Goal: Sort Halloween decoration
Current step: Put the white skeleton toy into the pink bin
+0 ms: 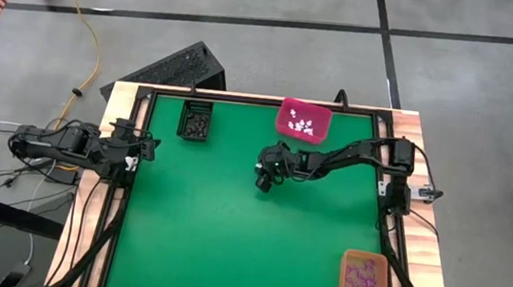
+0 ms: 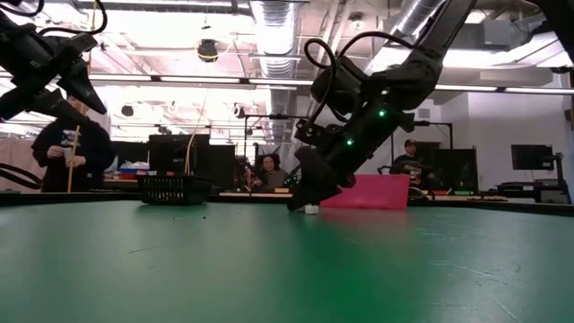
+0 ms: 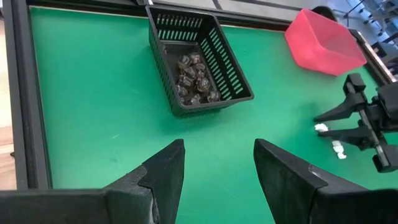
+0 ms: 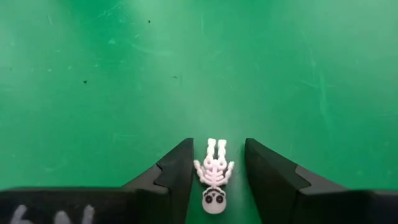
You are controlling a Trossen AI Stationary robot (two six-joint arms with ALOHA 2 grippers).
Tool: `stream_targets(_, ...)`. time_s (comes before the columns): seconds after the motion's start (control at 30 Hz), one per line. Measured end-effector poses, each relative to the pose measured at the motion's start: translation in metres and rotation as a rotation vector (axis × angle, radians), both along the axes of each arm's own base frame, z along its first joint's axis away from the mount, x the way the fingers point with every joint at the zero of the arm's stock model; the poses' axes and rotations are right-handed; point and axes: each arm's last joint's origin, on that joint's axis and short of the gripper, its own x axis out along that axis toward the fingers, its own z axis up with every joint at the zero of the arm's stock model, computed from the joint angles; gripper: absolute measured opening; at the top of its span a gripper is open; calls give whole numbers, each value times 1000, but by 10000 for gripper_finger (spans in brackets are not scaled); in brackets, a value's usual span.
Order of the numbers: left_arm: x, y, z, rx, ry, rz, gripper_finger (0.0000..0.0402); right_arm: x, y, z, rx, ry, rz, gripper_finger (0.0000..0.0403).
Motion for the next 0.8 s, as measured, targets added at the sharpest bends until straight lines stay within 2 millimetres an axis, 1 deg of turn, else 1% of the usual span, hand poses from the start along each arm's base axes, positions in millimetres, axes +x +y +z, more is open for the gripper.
stream_targets(0.17,0,0,0,8,4,-1,183,-2,2,-3,6,37,-2,142)
stream_targets(0.3,0,0,0,9,6,0,183,-2,3,-2,24,33,-17,97)
stream_targets(0.43,-1,0,0,8,10,2,183,0,2,6,28,14,-12,53)
stream_targets(0.57,0,0,0,7,8,3,183,3,0,21,24,-25,-14,35)
stream_targets(0.7,-1,0,0,7,8,4,183,3,-8,48,-1,-93,-51,25)
stream_targets(0.8,-1,0,0,7,8,4,183,-2,-19,66,-23,-125,-80,17)
